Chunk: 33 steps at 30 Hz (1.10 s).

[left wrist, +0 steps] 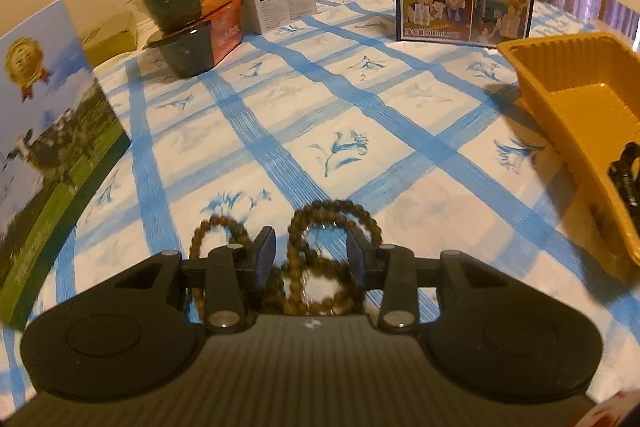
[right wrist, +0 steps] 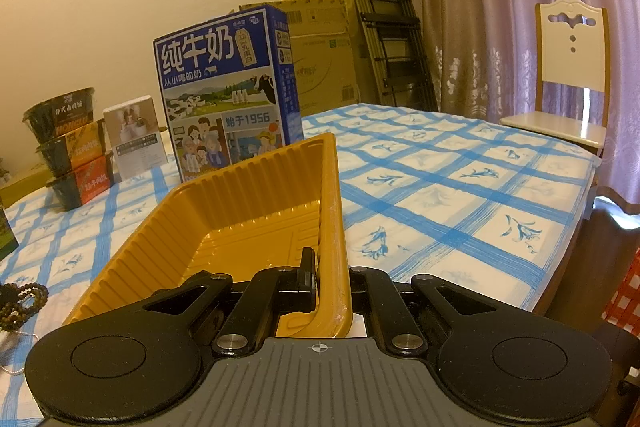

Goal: Organize jewelry
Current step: 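Grasp one dark bead bracelet with the left tool and lift it, then carry the dark bead bracelet into the orange tray and open the left tool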

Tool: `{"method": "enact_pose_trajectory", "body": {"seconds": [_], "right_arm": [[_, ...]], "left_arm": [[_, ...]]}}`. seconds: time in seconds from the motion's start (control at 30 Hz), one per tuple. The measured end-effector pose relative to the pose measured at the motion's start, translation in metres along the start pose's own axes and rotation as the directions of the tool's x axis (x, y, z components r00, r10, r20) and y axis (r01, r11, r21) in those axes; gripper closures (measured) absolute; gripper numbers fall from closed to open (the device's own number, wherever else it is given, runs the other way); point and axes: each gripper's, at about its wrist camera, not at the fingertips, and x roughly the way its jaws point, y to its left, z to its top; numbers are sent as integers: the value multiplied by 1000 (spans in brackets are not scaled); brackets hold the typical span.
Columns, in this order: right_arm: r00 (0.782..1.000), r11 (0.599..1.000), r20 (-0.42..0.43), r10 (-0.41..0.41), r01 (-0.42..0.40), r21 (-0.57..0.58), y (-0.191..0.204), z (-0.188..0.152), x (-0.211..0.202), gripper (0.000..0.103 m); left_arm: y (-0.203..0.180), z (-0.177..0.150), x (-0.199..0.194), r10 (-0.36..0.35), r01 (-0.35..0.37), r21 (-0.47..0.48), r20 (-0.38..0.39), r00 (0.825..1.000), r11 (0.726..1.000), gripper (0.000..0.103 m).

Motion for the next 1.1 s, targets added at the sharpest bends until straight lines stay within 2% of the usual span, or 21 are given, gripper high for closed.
{"method": "enact_pose_trajectory", "body": {"seconds": [0.17,0.27,0.4,0.47,0.77,1.1], "right_arm": [[1000,1000,0,0,0,1,0,0,0,98],[1000,1000,-1,-1,1,0,0,0,0,98],[1000,1000,-1,-1,1,0,0,0,0,98],[1000,1000,-1,-1,1,0,0,0,0,98],[1000,1000,-1,0,0,0,0,1,0,98],[1000,1000,-2,0,0,1,0,1,1,98]], "left_arm": [[3,7,20,6,-6,21,-25,1000,1000,70],[6,8,29,5,-4,18,-49,999,1000,77],[11,8,33,-18,18,-5,-66,998,1000,93],[12,9,31,-21,21,-12,-59,998,1000,94],[12,22,-15,-84,85,-16,35,996,996,97],[-6,49,-77,-194,196,-3,137,971,981,97]]}}
